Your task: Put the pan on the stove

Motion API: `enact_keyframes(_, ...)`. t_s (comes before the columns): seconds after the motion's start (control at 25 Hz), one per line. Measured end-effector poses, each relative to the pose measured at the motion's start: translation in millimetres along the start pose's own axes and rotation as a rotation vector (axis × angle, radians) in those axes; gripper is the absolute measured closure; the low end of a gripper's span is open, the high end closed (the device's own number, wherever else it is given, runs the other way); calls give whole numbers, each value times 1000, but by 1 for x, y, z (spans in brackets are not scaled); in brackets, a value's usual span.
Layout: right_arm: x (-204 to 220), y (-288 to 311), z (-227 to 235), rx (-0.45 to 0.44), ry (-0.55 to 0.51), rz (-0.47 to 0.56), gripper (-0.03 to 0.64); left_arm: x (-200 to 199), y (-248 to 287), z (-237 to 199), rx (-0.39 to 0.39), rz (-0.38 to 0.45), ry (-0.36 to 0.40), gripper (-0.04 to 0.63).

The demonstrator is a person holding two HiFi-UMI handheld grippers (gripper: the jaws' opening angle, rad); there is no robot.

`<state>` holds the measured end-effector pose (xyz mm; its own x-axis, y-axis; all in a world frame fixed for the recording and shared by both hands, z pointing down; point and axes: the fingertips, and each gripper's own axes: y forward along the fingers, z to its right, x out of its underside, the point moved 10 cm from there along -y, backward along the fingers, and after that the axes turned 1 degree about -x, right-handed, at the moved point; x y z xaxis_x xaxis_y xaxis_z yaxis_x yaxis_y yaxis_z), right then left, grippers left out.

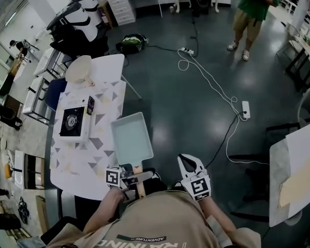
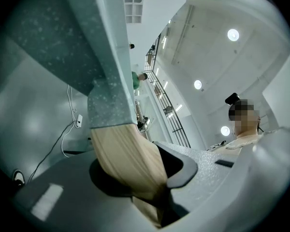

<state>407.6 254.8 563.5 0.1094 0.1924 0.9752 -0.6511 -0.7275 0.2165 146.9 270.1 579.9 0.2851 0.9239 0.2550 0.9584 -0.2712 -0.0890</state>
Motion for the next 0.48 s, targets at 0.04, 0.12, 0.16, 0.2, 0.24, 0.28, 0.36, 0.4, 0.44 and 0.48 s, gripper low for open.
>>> enact_keyframes(0.04,-1,6,-1,-4,4,-5,618,-4,-2,-2,-7,4,-6,474)
enact_keyframes(0.12,-2,19,0,-9,7,-19,618,-16,-6,-6,-29,-12,0,474)
enact_keyframes(0.16,-5,26,0,-11,4,-25,618,-22,-7,-8,-36,-20,2,474)
enact_keyframes(0.2,-9,35,1,-11,0,-30,618,-28,-8,-12,-38,-24,-1,474)
enact_keyframes(0.24,-15,44,2,-10,-4,-34,618,-36,-9,-15,-39,-24,-8,474)
enact_keyframes(0.28,-22,53,2,-6,-7,-35,618,-45,-9,-18,-38,-21,-15,474)
enact_keyframes(0.36,-33,70,1,8,-12,-21,618,-64,-10,-22,-25,-24,-18,474)
enact_keyframes(0.4,-36,77,2,16,-17,-15,618,-74,-9,-23,-19,-38,-9,474)
enact_keyframes(0.44,-38,84,2,24,-24,-14,618,-82,-8,-24,-12,-57,0,474)
enact_keyframes(0.48,-40,90,3,30,-31,-17,618,-89,-8,-26,-5,-75,1,474)
